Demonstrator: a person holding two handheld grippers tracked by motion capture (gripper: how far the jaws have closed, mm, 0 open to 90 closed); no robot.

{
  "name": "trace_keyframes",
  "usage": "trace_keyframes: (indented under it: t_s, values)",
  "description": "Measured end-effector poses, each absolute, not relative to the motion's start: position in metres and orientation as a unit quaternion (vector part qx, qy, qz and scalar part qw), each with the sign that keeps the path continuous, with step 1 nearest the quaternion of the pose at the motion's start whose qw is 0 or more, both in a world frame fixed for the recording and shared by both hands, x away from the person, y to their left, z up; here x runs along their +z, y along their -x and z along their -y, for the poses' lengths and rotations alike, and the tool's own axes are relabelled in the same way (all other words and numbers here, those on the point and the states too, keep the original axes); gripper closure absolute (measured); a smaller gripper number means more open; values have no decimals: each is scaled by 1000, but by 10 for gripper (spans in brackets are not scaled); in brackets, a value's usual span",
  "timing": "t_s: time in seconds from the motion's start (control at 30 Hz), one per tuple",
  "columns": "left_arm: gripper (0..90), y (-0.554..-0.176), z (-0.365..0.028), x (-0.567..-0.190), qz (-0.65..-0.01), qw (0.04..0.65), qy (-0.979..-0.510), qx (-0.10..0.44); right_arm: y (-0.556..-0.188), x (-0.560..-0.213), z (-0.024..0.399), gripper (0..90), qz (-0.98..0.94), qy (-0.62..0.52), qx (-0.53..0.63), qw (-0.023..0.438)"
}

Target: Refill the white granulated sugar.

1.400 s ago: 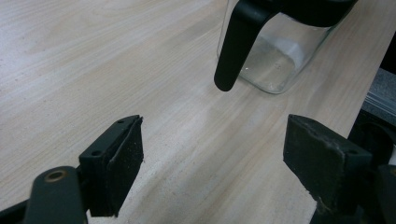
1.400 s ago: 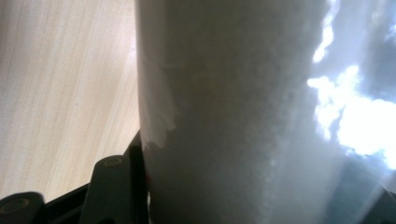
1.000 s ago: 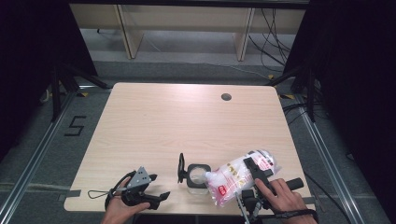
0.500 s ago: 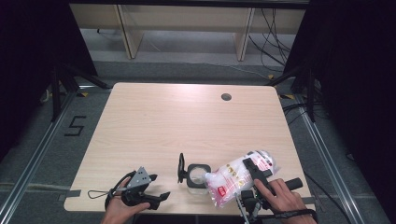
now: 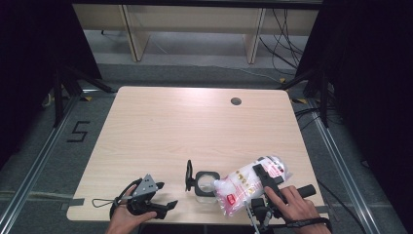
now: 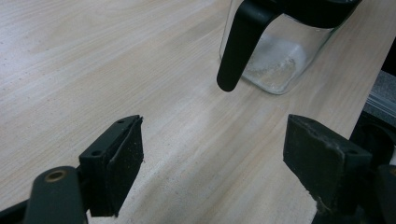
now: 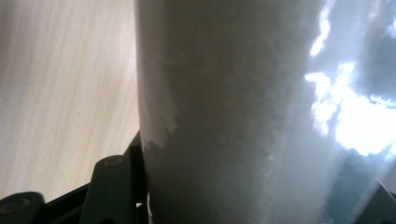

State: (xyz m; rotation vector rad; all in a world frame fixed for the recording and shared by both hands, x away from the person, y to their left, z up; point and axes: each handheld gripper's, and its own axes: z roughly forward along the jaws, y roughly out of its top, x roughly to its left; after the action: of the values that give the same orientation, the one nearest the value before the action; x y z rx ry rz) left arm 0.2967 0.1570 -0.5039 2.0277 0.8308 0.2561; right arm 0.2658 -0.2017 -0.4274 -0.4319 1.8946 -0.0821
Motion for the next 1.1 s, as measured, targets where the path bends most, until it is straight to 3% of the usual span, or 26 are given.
trace_keyframes:
  t_s: [1.1]
  values:
    - [199, -297, -160, -501, -322, 445, -828, 110, -264, -423, 204, 437, -818, 177, -49, 546]
